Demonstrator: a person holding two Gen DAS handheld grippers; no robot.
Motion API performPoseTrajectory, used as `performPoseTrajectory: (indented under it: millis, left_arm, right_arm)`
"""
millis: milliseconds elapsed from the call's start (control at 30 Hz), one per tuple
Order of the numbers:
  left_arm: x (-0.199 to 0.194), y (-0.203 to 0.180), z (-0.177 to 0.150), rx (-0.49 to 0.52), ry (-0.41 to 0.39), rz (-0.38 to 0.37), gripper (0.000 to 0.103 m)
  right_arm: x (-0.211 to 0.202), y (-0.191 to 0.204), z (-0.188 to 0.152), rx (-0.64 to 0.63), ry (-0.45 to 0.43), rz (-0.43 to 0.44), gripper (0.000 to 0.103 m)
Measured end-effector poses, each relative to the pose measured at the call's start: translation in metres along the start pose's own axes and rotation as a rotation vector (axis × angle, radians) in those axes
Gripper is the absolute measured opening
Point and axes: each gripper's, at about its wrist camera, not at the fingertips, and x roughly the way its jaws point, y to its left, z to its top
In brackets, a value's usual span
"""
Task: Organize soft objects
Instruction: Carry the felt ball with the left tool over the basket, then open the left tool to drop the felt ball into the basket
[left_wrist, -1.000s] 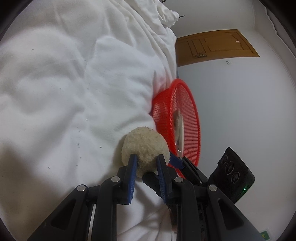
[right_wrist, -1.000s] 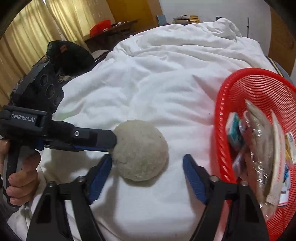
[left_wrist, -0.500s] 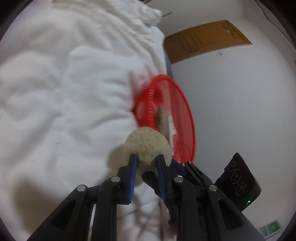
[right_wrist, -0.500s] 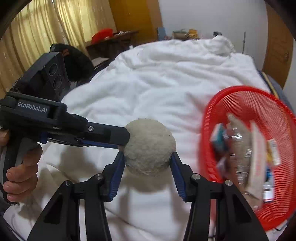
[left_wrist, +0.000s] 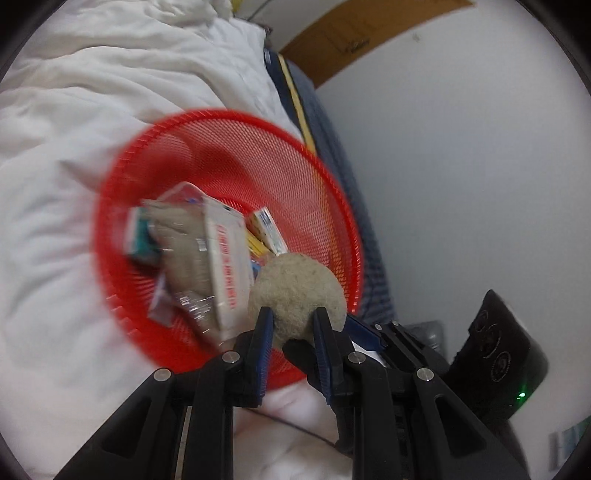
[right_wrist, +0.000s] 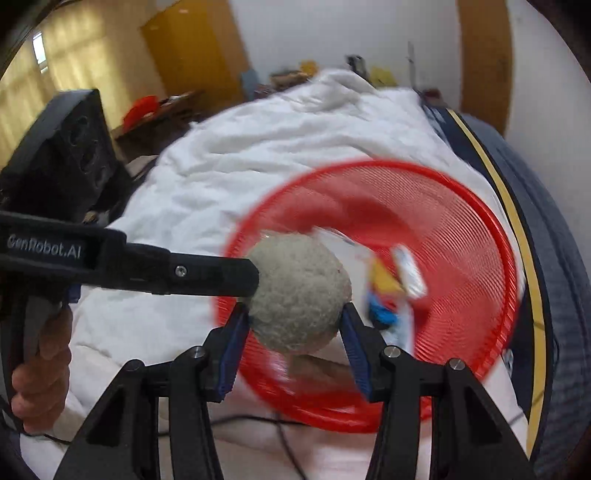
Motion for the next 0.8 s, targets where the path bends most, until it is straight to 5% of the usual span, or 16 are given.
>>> performPoseTrajectory:
  millis: [167, 367, 700, 800]
  left_arm:
    - [0.066, -0.030, 0.005, 0.034, 0.074, 0.105, 0.021]
    - [0.112, -0.038, 0.002, 0.034, 0.116, 0.130, 0.021]
    - [0.123, -0.010, 0.004, -0.030, 0.110, 0.146, 0.021]
    - [0.118, -0.001, 0.003, -0.048, 0.144, 0.124, 0.029]
  right_arm:
    - [0.021, -0.044, -0.008, 0.107, 0.075, -0.100, 0.050]
    - [0.037, -0.057, -0.017, 0.129, 0.120, -0.220, 0.050]
    - [0.056, -0.052, -0.018, 0.115, 0.166, -0.237, 0.061]
    - [0.056, -0.050, -0.018, 0.118, 0.162, -0.222, 0.065]
